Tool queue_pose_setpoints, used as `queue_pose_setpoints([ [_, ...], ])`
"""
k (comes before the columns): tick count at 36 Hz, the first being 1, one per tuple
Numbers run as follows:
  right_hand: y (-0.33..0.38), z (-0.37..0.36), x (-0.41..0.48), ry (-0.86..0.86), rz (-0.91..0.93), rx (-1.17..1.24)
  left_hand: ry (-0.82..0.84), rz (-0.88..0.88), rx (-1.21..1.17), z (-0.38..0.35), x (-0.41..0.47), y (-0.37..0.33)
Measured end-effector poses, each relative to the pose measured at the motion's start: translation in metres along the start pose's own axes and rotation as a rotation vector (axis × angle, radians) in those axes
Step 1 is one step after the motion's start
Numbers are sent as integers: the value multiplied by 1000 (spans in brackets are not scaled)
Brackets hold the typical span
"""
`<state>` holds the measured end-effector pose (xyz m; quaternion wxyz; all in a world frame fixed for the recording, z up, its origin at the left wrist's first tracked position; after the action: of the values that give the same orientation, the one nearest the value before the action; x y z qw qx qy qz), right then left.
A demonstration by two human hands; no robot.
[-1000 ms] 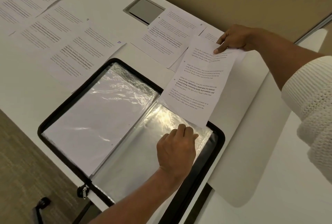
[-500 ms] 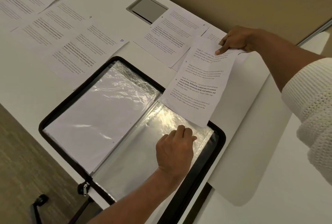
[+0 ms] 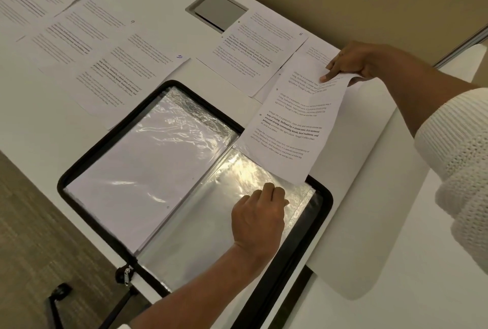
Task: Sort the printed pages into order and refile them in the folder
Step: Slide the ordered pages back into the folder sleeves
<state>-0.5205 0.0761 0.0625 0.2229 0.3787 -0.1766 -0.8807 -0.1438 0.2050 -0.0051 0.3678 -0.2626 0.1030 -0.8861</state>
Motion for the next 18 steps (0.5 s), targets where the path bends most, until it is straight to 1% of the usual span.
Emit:
queue_pose_setpoints([
  [11, -7, -9, 2, 4, -92, 49, -13, 9, -14, -2, 0, -1],
  [18, -16, -14, 8, 27, -153, 50, 13, -16, 21, -3, 1, -3],
])
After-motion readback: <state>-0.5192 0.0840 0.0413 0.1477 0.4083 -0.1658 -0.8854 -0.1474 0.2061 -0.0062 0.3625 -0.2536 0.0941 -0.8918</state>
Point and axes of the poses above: each hand's wrist, its own x-axis towards the middle knuckle, its own z-axis out of the back of the hand, y = z × x, the point moved 3 cm from there along x, towards the middle knuckle, and after that the axes turned 7 degrees about -y, right-handed, at the moved point
